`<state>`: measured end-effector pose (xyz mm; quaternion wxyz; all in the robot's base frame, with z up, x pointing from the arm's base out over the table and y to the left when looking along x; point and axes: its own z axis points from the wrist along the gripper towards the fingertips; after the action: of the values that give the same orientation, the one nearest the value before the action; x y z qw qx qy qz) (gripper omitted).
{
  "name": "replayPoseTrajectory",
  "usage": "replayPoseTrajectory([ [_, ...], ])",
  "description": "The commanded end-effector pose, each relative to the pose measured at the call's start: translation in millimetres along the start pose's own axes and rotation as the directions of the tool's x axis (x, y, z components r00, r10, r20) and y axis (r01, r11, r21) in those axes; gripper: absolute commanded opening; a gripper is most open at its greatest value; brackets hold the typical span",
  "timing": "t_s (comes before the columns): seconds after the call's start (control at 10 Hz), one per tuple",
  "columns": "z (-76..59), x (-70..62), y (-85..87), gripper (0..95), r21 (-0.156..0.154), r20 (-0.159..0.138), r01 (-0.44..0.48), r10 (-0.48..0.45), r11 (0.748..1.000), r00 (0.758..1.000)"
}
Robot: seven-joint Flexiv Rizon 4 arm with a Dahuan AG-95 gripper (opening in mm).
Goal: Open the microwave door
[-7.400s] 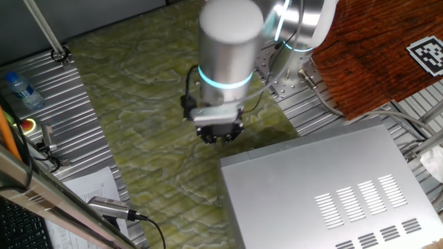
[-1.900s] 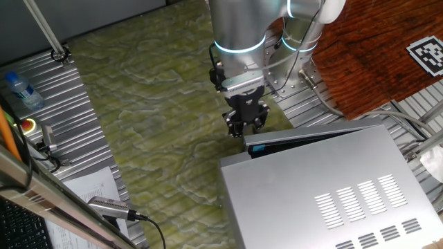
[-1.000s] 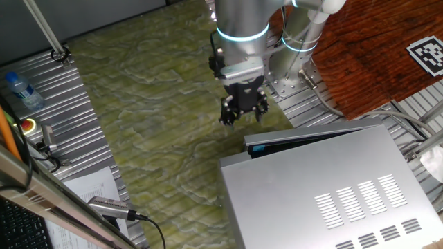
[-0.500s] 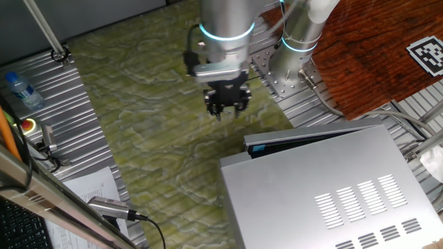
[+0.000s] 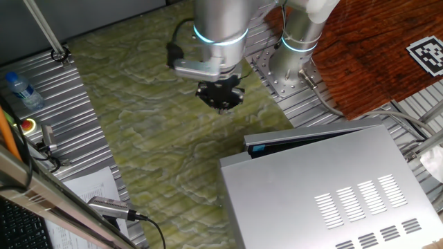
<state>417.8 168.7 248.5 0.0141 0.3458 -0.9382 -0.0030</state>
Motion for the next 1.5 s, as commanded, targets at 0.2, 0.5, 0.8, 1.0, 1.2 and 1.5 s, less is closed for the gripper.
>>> replayPoseTrajectory([
  [0.2,-1.4,7.0,-17.4,0.0,-0.005,0.000,-0.507,0.507,0.862,0.862],
  [0.5,-1.4,7.0,-17.4,0.0,-0.006,0.043,-0.663,0.663,0.748,0.748],
  [0.8,-1.0,7.5,-19.9,0.0,-0.006,0.031,-0.689,0.689,0.724,0.724],
  [1.0,-1.9,23.3,-56.4,0.0,0.002,0.035,-0.660,0.659,0.751,0.751],
  [1.2,4.1,44.5,-94.4,0.0,0.015,0.036,-0.631,0.631,0.775,0.775],
  [1.5,4.4,67.7,-117.7,0.0,0.033,0.056,-0.604,0.602,0.796,0.796],
])
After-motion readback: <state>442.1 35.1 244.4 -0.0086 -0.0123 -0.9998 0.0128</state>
